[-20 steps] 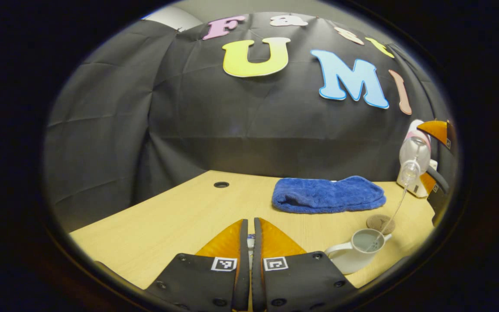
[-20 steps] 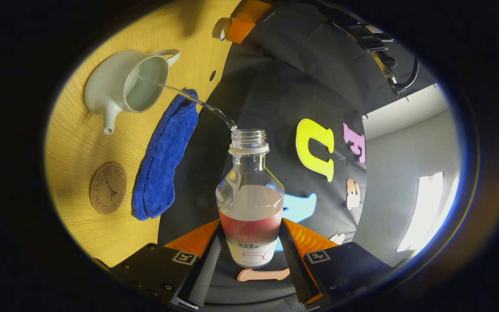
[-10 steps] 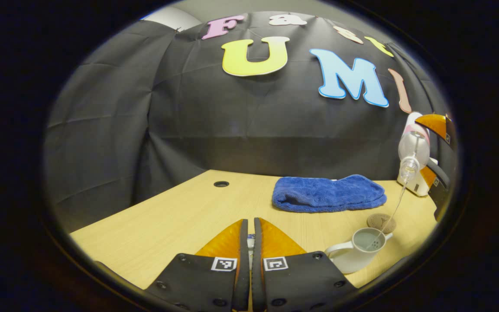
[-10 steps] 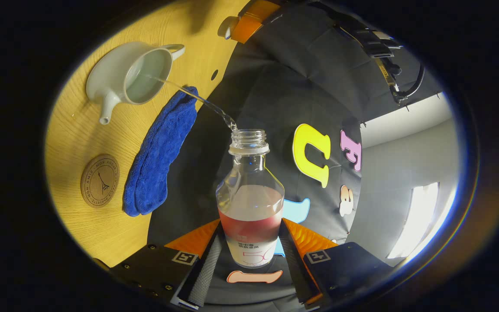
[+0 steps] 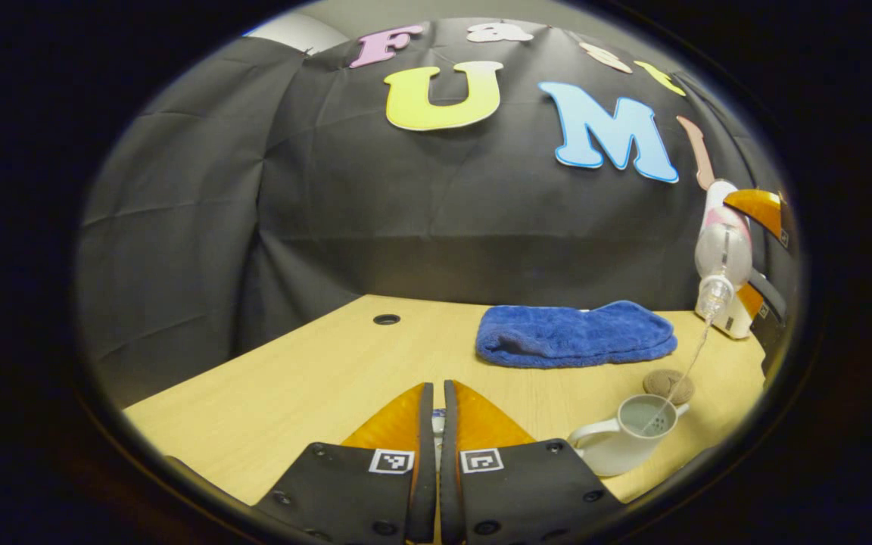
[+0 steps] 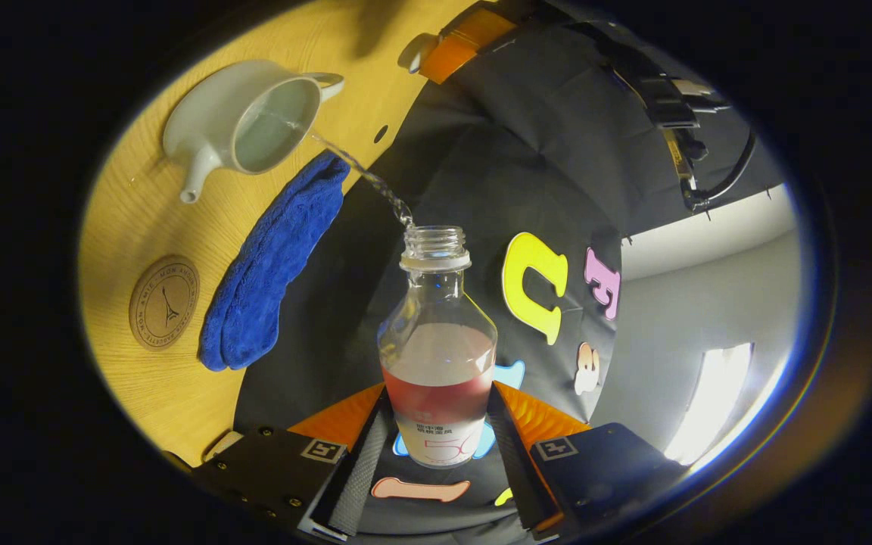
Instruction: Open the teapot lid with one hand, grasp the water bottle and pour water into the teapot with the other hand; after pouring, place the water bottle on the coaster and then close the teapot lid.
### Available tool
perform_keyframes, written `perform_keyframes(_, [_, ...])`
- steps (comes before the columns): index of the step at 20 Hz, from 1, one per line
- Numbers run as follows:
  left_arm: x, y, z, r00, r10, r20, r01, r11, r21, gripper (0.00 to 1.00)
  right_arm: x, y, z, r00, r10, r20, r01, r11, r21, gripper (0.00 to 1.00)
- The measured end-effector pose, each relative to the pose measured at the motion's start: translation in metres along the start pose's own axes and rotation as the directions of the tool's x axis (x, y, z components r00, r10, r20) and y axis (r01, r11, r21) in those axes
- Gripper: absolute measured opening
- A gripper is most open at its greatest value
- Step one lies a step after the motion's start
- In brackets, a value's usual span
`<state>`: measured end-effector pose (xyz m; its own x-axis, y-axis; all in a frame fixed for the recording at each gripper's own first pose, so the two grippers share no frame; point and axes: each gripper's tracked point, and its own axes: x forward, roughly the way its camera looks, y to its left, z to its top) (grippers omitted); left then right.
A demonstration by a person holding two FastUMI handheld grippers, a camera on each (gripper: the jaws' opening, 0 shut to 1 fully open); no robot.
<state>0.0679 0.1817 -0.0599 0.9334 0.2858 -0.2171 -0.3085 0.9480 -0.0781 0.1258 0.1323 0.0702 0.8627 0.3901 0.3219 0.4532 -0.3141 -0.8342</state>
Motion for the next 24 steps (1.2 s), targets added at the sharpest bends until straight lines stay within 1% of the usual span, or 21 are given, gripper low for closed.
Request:
perform_keyframes(7, [0.0, 0.0, -0.001, 1.0, -0.003, -0.002, 0.003, 1.0, 0.004, 0.09, 0.001, -0.002, 0.008, 0.999, -0.026, 0.036, 0.028, 0.997, -0.066, 0.75])
perform_keyframes(13, [0.001, 0.0, -0.002, 1.0, -0.004, -0.006, 0.004, 1.0, 0.01, 0.09, 0.0, 0.005, 0.018, 0.998, -0.014, 0.063, 0.02, 0.995, -0.094, 0.75])
perform_keyframes(14, [0.001, -0.001, -0.003, 1.0, -0.003, -0.006, 0.003, 1.0, 0.011, 0.09, 0.0, 0.006, 0.018, 0.998, -0.012, 0.065, 0.019, 0.995, -0.094, 0.72])
perform_keyframes(15, [0.001, -0.001, -0.002, 1.0, -0.003, -0.007, 0.004, 1.0, 0.011, 0.09, 0.0, 0.006, 0.02, 0.997, -0.012, 0.07, 0.018, 0.995, -0.096, 0.75])
perform_keyframes(16, [0.001, 0.0, -0.003, 1.0, -0.003, -0.007, 0.003, 1.0, 0.011, 0.09, 0.0, 0.006, 0.021, 0.997, -0.013, 0.073, 0.021, 0.995, -0.1, 0.72])
perform_keyframes(17, [0.001, -0.001, -0.003, 1.0, -0.003, -0.008, 0.003, 1.0, 0.012, 0.09, 0.0, 0.006, 0.022, 0.997, -0.016, 0.079, 0.024, 0.994, -0.106, 0.75])
perform_keyframes(24, [0.002, -0.001, -0.004, 1.0, -0.003, -0.012, 0.003, 1.0, 0.018, 0.09, -0.004, 0.009, 0.033, 0.992, -0.032, 0.12, 0.053, 0.984, -0.169, 0.75])
